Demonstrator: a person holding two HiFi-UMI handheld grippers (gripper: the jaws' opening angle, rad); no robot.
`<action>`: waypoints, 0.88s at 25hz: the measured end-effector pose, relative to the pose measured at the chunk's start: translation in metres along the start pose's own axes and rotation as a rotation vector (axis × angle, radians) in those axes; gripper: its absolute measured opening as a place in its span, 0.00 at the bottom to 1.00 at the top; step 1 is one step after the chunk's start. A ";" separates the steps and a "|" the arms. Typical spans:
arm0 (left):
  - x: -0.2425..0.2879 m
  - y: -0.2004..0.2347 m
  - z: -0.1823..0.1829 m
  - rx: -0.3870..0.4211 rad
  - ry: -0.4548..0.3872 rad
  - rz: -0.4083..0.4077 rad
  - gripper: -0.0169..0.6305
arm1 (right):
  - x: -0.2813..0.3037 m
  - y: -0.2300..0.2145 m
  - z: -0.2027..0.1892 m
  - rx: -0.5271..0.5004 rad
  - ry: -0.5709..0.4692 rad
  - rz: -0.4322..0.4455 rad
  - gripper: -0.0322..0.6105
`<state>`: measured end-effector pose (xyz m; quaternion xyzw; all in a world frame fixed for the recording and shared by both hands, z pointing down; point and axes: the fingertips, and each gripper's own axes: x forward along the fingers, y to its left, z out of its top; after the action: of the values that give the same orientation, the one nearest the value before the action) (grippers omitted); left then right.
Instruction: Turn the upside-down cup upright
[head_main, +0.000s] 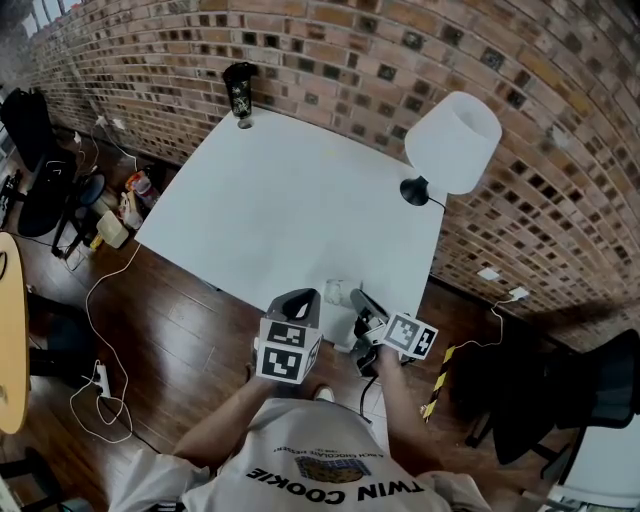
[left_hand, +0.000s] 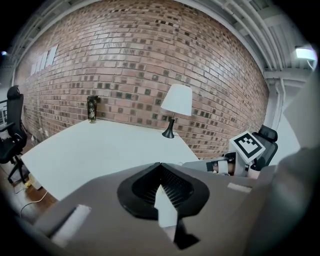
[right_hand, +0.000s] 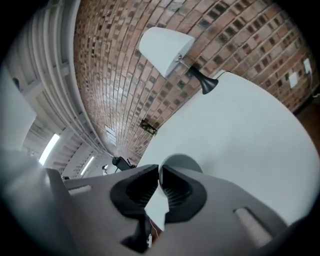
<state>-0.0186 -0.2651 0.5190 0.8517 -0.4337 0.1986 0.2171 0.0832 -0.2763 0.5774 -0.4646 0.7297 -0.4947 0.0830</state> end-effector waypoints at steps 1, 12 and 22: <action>0.000 0.000 0.000 0.000 -0.001 0.001 0.03 | -0.001 -0.003 0.000 0.018 -0.009 -0.004 0.09; -0.002 0.000 -0.002 -0.009 -0.004 0.012 0.03 | -0.007 -0.012 -0.002 -0.001 -0.010 -0.061 0.11; 0.000 -0.001 -0.003 -0.012 -0.003 0.011 0.03 | -0.010 -0.011 -0.002 -0.007 0.004 -0.048 0.22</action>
<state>-0.0180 -0.2632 0.5211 0.8483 -0.4398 0.1958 0.2205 0.0944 -0.2683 0.5840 -0.4811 0.7203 -0.4951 0.0682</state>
